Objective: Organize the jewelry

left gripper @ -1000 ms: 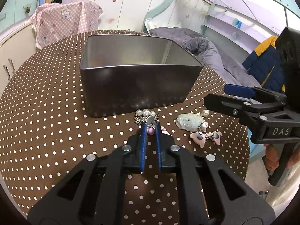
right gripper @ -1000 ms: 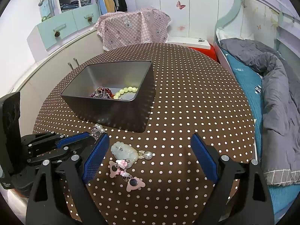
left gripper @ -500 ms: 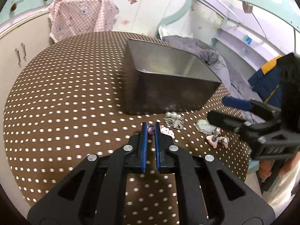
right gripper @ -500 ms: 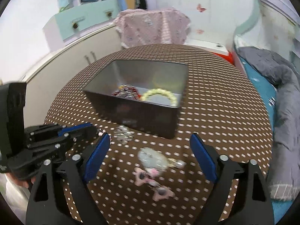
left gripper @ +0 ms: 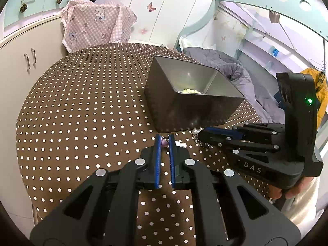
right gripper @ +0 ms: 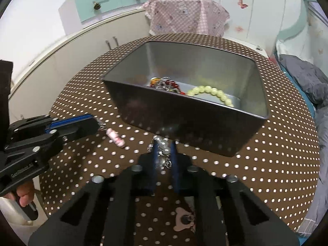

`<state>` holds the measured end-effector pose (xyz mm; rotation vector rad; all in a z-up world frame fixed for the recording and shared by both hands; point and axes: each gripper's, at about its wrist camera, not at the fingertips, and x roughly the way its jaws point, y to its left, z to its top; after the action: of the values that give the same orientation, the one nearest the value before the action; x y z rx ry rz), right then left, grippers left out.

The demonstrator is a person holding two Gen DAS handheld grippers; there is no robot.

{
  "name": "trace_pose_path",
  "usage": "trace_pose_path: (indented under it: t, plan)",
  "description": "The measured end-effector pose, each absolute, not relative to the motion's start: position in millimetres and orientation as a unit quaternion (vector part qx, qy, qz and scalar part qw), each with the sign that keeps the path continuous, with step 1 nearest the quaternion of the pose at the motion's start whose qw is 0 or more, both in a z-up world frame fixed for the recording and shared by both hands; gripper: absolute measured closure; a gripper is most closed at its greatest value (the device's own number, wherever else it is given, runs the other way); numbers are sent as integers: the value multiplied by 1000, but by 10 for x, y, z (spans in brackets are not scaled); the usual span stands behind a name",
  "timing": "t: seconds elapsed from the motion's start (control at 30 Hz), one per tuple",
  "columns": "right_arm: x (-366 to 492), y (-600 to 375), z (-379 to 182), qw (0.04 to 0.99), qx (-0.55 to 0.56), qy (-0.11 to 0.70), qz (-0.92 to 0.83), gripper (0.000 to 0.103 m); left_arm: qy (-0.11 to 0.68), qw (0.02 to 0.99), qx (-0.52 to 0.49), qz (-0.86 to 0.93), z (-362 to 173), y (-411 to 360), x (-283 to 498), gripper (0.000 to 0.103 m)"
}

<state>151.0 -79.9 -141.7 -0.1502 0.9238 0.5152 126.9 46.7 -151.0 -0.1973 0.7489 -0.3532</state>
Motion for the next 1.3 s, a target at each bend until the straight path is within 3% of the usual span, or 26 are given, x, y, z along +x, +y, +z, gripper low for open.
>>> trace_pose_path:
  t: [0.67, 1.3]
  plan:
    - [1331, -1061, -1006, 891, -60, 387, 230, 97, 314, 927, -83, -187, -1161, 429, 1211, 95]
    - [1363, -1272, -253, 933, -57, 277, 224, 97, 237, 948, -58, -204, -608, 246, 1378, 95]
